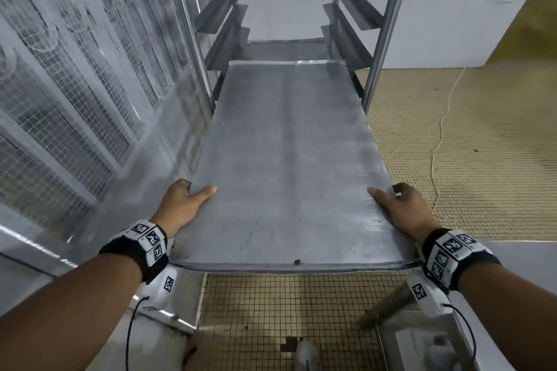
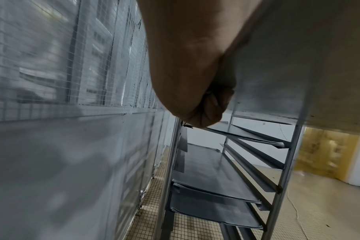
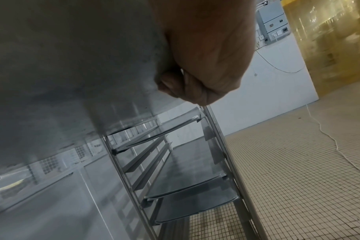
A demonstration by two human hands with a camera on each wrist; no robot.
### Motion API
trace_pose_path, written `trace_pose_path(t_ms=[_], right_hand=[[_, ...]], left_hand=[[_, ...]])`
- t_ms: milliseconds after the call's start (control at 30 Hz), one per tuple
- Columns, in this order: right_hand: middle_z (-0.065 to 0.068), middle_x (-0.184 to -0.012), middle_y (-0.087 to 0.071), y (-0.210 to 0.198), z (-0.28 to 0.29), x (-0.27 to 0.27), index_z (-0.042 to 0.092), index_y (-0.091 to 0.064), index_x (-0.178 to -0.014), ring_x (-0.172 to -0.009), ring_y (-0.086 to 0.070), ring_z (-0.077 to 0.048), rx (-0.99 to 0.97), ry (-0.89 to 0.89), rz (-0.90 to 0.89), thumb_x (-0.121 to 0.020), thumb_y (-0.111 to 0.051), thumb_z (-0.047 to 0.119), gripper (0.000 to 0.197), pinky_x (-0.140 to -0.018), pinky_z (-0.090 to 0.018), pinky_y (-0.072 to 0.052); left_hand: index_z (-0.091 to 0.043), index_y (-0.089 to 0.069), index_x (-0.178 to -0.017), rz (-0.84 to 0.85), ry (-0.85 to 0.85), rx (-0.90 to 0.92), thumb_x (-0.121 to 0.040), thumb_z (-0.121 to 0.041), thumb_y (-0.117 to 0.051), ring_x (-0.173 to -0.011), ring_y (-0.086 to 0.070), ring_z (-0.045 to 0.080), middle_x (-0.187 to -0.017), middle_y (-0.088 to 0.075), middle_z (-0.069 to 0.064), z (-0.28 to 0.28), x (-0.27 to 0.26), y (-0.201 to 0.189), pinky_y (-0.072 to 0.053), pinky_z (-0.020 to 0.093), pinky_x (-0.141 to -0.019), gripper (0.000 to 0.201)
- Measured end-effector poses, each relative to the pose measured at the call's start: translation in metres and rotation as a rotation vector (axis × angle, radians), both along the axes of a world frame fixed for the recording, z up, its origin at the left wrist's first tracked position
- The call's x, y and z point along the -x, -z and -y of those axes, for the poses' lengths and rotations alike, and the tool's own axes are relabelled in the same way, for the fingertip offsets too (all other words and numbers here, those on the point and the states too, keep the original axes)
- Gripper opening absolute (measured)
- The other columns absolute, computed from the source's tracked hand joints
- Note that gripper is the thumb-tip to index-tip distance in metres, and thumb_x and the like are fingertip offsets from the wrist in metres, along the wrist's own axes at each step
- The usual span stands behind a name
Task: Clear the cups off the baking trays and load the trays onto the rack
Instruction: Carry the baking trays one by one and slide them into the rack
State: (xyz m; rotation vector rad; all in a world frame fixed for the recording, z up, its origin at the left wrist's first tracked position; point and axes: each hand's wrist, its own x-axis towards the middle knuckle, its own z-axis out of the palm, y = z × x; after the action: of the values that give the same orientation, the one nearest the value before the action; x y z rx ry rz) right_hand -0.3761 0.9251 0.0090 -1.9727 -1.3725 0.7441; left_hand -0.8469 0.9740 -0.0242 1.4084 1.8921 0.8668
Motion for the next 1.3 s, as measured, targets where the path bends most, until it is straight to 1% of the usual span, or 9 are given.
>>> trace_pose_path(t_ms=[267, 400, 500, 600, 900, 1000, 1133, 1233, 1300], right_hand=[[0.009, -0.079, -0.062, -0.003, -0.044, 0.000, 0.021, -0.055, -0.084, -0.073, -0.060, -0.009, 0.025, -0.009, 0.002, -0.089, -0.067, 0.055, 0.036, -0.056, -0.022, -0.039], [0.009, -0.084, -0.063, 0.001, -0.068, -0.002, 0.016, -0.058, -0.098, -0.076, -0.060, -0.007, 0.017, 0.000, -0.014, -0.087, -0.068, 0.056, 0.043, -0.058, -0.022, -0.041], [0.007, -0.087, -0.064, 0.006, -0.086, -0.006, 0.014, -0.056, -0.105, -0.078, -0.061, -0.008, 0.018, 0.009, -0.031, -0.087, -0.068, 0.056, 0.047, -0.059, -0.023, -0.042], [-0.005, -0.095, -0.071, 0.012, -0.100, -0.010, 0.010, -0.060, -0.108, -0.082, -0.066, -0.019, 0.015, 0.000, -0.015, -0.088, -0.065, 0.057, 0.051, -0.065, -0.029, -0.046], [-0.010, -0.105, -0.069, 0.010, -0.106, -0.012, 0.007, -0.057, -0.115, -0.092, -0.066, -0.028, 0.048, -0.020, 0.003, -0.095, -0.058, 0.052, 0.050, -0.086, -0.044, -0.054], [-0.008, -0.108, -0.068, 0.003, -0.100, -0.011, 0.007, -0.056, -0.122, -0.093, -0.066, -0.026, 0.067, -0.030, -0.039, -0.093, -0.060, 0.053, 0.054, -0.087, -0.044, -0.055], [-0.005, -0.117, -0.069, -0.003, -0.084, -0.011, 0.014, -0.052, -0.133, -0.099, -0.068, -0.024, 0.073, -0.071, -0.078, -0.072, -0.064, 0.080, 0.090, -0.092, -0.051, -0.055], [-0.013, -0.138, -0.057, -0.010, -0.072, -0.008, 0.024, -0.029, -0.154, -0.120, -0.059, -0.033, 0.060, -0.101, -0.078, -0.072, -0.064, 0.080, 0.105, -0.104, -0.054, -0.047], [-0.016, -0.152, -0.037, -0.014, -0.064, -0.005, 0.035, -0.026, -0.154, -0.134, -0.045, -0.040, 0.066, -0.149, -0.047, -0.071, -0.065, 0.080, 0.103, -0.109, -0.059, -0.040]], left_hand=[[-0.002, -0.063, -0.090, -0.014, 0.006, 0.015, -0.077, -0.063, -0.076, -0.078, -0.072, 0.026, -0.087, -0.073, 0.012, -0.038, -0.014, -0.016, -0.059, 0.048, -0.075, 0.063], [-0.011, -0.067, -0.094, 0.003, 0.021, 0.028, -0.067, -0.078, -0.073, -0.081, -0.074, 0.020, -0.090, -0.076, 0.004, -0.064, -0.006, -0.007, -0.061, 0.050, -0.078, 0.072], [-0.010, -0.064, -0.109, 0.016, 0.024, 0.041, -0.065, -0.081, -0.071, -0.092, -0.072, 0.021, -0.103, -0.073, 0.004, -0.081, -0.007, -0.008, -0.059, 0.048, -0.087, 0.084], [-0.006, -0.051, -0.129, -0.011, -0.018, 0.066, -0.083, -0.061, -0.070, -0.109, -0.063, 0.028, -0.119, -0.063, 0.009, -0.089, -0.013, -0.012, -0.051, 0.041, -0.096, 0.074], [-0.007, -0.051, -0.131, -0.012, -0.018, 0.078, -0.092, -0.052, -0.065, -0.108, -0.062, 0.030, -0.117, -0.062, 0.009, -0.095, -0.016, -0.011, -0.049, 0.039, -0.092, 0.061], [-0.011, -0.055, -0.115, 0.046, -0.021, 0.057, -0.093, -0.040, -0.068, -0.100, -0.065, 0.029, -0.106, -0.065, 0.007, -0.089, -0.017, -0.015, -0.051, 0.036, -0.085, 0.039], [-0.018, -0.054, -0.115, 0.191, -0.002, 0.065, -0.093, -0.027, -0.071, -0.090, -0.067, 0.017, -0.108, -0.069, 0.005, -0.071, -0.022, -0.024, -0.052, 0.028, -0.075, 0.029], [-0.017, -0.049, -0.136, 0.141, 0.041, 0.054, -0.093, -0.026, -0.072, -0.104, -0.064, 0.019, -0.110, -0.062, -0.002, -0.060, -0.026, -0.028, -0.049, 0.027, -0.085, 0.050], [-0.016, -0.039, -0.150, 0.053, 0.086, 0.068, -0.086, -0.040, -0.077, -0.130, -0.050, 0.024, -0.140, -0.048, 0.005, -0.055, -0.023, -0.030, -0.043, 0.034, -0.105, 0.078]])
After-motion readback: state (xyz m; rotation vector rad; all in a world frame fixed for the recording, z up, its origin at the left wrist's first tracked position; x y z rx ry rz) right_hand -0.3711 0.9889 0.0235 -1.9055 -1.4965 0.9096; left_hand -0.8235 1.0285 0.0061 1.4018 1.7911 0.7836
